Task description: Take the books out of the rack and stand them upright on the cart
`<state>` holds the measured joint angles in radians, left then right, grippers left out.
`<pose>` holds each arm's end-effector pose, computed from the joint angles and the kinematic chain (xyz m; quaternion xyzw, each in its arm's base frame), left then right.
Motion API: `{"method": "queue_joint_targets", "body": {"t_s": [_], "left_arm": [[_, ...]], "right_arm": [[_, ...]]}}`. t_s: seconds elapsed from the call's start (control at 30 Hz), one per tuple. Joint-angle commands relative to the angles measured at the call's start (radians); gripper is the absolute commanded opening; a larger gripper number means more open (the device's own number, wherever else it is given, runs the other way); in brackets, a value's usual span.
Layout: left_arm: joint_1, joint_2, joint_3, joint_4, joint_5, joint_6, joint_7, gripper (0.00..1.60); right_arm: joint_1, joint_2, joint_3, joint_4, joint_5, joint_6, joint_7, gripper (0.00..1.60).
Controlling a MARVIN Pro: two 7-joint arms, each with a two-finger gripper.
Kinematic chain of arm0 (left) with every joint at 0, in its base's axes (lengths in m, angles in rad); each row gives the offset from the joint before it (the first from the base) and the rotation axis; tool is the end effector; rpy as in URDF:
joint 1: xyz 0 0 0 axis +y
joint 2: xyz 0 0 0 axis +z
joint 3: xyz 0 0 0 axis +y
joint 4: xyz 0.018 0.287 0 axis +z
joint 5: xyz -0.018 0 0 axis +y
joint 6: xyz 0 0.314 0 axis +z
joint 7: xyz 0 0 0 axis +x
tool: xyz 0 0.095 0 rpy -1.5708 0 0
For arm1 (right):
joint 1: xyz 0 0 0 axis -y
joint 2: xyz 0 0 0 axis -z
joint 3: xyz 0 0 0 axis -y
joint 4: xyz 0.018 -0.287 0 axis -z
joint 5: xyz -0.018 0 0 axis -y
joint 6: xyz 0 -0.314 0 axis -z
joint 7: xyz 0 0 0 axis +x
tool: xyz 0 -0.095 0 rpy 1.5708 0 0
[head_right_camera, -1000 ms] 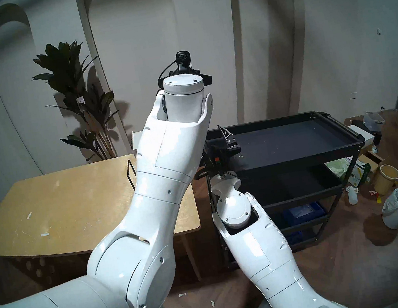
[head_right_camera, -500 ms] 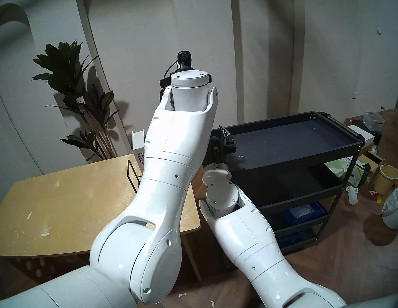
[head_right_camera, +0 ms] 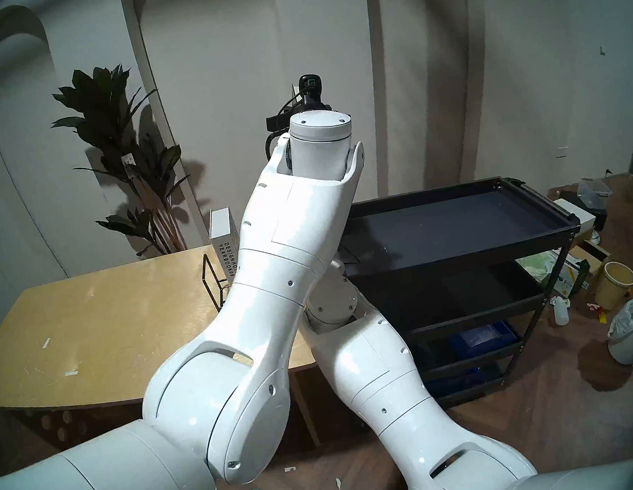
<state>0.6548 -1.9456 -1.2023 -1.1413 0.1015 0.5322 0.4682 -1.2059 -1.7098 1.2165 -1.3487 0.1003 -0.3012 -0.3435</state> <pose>0.5523 -0.2582 0.0047 -0.6752 0.0483 -0.7342 0.0524 0.4946 0.1597 -0.1870 -0.5458 0.0801 -0.8280 0.1005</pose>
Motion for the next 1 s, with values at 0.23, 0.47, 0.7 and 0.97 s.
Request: {"method": "queue_joint_targets", "body": {"t_s": [0.23, 0.47, 0.7, 0.97], "left_arm": [[-0.035, 0.002, -0.013, -0.061, -0.067, 0.07, 0.002, 0.0], [-0.015, 0.031, 0.03, -0.094, -0.083, 0.092, 0.017, 0.0], [-0.011, 0.077, 0.094, -0.111, -0.088, 0.084, 0.021, 0.0], [0.001, 0.114, 0.147, -0.135, -0.114, 0.102, 0.02, 0.0]], "right_arm": [[0.06, -0.007, 0.011, -0.045, 0.024, -0.043, -0.011, 1.6], [0.102, -0.007, 0.034, -0.006, 0.07, -0.046, -0.005, 1.6], [0.141, -0.009, 0.042, 0.048, 0.117, -0.032, 0.009, 1.6], [0.196, -0.007, 0.042, 0.127, 0.153, -0.04, 0.035, 1.6]]}}
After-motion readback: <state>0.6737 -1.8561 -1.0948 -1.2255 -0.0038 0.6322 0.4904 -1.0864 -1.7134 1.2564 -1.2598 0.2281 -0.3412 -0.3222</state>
